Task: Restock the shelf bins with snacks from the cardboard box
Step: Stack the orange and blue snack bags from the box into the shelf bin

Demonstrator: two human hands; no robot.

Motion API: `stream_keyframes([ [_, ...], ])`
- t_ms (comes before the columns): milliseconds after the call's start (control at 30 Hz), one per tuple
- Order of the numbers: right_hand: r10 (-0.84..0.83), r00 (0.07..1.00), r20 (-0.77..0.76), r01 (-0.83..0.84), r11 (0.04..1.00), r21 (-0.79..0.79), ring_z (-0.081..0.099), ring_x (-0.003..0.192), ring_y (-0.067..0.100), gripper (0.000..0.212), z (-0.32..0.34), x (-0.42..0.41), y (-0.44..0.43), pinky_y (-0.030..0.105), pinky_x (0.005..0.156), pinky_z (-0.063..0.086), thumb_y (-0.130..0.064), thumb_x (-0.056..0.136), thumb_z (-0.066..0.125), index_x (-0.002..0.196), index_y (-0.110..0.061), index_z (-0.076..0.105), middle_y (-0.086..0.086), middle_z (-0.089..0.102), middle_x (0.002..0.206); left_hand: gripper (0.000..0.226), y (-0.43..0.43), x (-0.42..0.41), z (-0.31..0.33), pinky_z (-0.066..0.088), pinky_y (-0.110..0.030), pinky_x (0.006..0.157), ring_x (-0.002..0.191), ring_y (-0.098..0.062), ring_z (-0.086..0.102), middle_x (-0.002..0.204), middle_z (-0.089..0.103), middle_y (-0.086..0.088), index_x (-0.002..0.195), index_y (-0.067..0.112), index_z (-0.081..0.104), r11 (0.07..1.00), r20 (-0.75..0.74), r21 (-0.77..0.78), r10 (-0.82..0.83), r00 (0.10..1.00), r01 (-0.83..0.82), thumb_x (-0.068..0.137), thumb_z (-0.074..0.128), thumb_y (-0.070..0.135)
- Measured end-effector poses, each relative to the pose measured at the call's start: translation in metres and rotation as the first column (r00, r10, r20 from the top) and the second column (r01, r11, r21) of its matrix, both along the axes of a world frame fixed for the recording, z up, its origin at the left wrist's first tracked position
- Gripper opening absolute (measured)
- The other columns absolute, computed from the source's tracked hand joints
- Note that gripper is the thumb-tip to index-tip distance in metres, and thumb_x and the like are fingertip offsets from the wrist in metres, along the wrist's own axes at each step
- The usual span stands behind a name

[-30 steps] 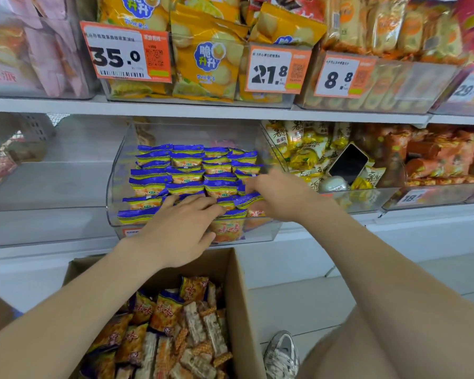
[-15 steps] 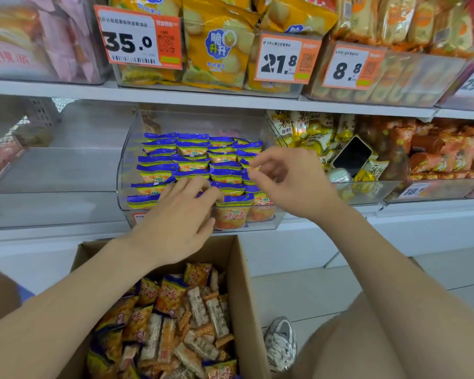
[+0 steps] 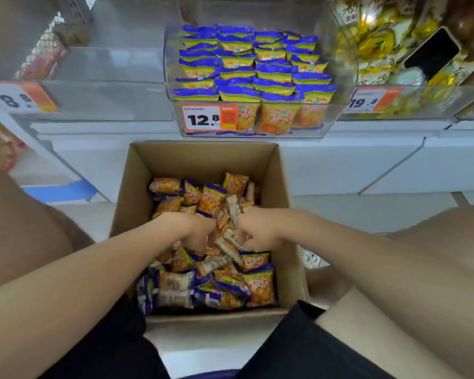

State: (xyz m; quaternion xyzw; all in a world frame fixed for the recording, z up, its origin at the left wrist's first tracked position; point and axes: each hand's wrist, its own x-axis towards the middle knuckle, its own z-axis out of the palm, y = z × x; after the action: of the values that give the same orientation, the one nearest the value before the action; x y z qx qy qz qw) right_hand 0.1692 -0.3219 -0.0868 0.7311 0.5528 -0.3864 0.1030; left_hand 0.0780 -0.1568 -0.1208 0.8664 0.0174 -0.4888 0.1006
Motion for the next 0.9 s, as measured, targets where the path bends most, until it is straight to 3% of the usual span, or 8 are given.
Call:
stream_keyframes([
  [100,0.027,0.996,-0.08,-0.036,0.994,-0.103,0.065,0.081,0.026,0.02,-0.032,-0.023,-0.003,0.044,0.076,0.06,-0.021,0.103,0.058,0.101,-0.006,0.072,0.01,0.069,0.091,0.065,0.003,-0.017,-0.023,0.055,-0.032,0.069,0.108,-0.029,0.063,0.152,0.047,-0.011,0.16,0.015,0.036,0.993,-0.093,0.059,-0.094,0.991,0.1,0.1,0.057,0.003],
  [167,0.014,0.993,-0.118,-0.029,0.992,-0.123,0.066,0.083,0.029,0.027,-0.046,-0.04,-0.005,0.042,0.071,0.057,-0.033,0.102,0.066,0.109,-0.006,0.067,0.011,0.068,0.095,0.074,0.007,-0.028,-0.034,0.055,-0.033,0.073,0.124,-0.032,0.059,0.157,0.043,-0.013,0.163,0.012,0.029,0.983,-0.109,0.113,-0.133,0.985,0.146,0.097,0.056,-0.006],
  [267,0.04,0.997,-0.072,-0.045,0.997,-0.068,0.067,0.083,0.026,0.048,-0.064,-0.06,-0.005,0.041,0.066,0.06,-0.042,0.091,0.079,0.12,-0.007,0.066,0.008,0.068,0.096,0.057,0.017,-0.034,-0.038,0.057,-0.035,0.089,0.12,-0.029,0.061,0.147,0.053,-0.011,0.152,0.01,0.046,0.983,-0.062,0.107,-0.14,0.988,0.146,0.098,0.06,-0.001],
  [333,0.049,0.998,-0.034,-0.051,0.998,-0.043,0.062,0.081,0.025,0.042,-0.07,-0.067,-0.005,0.038,0.059,0.053,-0.038,0.089,0.081,0.116,-0.01,0.064,0.003,0.059,0.089,0.038,0.024,-0.033,-0.04,0.057,-0.038,0.096,0.12,-0.027,0.062,0.141,0.059,-0.007,0.137,0.013,0.064,0.989,-0.04,0.053,-0.135,0.99,0.137,0.099,0.067,0.009],
  [433,0.005,1.0,-0.018,-0.005,1.0,0.0,0.062,0.08,0.028,0.018,-0.065,-0.062,0.0,0.036,0.055,0.048,-0.02,0.09,0.076,0.098,-0.009,0.065,0.002,0.055,0.083,0.022,0.026,-0.036,-0.041,0.059,-0.038,0.083,0.108,-0.025,0.065,0.126,0.068,-0.003,0.117,0.017,0.075,0.986,0.02,0.036,-0.165,0.986,0.164,0.095,0.075,0.016],
  [567,-0.285,0.934,-0.217,0.316,0.941,0.122,0.063,0.076,0.018,0.029,-0.036,-0.031,0.01,0.033,0.06,0.052,-0.011,0.089,0.062,0.118,-0.012,0.065,0.002,0.065,0.088,0.021,0.021,-0.035,-0.038,0.053,-0.037,0.079,0.106,-0.026,0.063,0.121,0.066,-0.004,0.118,0.019,0.069,0.975,0.077,0.093,-0.207,0.975,0.199,0.097,0.071,0.019],
  [767,-0.493,0.81,-0.319,0.57,0.789,0.229,0.07,0.079,0.023,0.032,0.035,0.018,0.016,0.029,0.057,0.059,-0.022,0.106,0.053,0.134,-0.019,0.038,0.004,0.056,0.104,0.014,0.035,-0.004,0.026,0.045,-0.035,0.079,0.094,-0.019,0.055,0.114,0.061,0.002,0.113,0.02,0.056,0.989,0.324,-0.098,0.141,0.936,-0.115,0.106,0.059,0.031],
  [900,-0.533,0.752,-0.389,0.658,0.646,0.386,0.073,0.08,0.021,0.014,0.07,0.023,0.012,0.027,0.058,0.061,-0.021,0.107,0.056,0.121,-0.022,0.058,-0.004,0.057,0.11,0.017,0.046,0.004,0.081,0.047,-0.032,0.072,0.094,-0.016,0.061,0.111,0.065,0.004,0.107,0.022,0.062,0.887,0.462,-0.323,0.453,0.763,-0.331,0.105,0.059,0.039],
])
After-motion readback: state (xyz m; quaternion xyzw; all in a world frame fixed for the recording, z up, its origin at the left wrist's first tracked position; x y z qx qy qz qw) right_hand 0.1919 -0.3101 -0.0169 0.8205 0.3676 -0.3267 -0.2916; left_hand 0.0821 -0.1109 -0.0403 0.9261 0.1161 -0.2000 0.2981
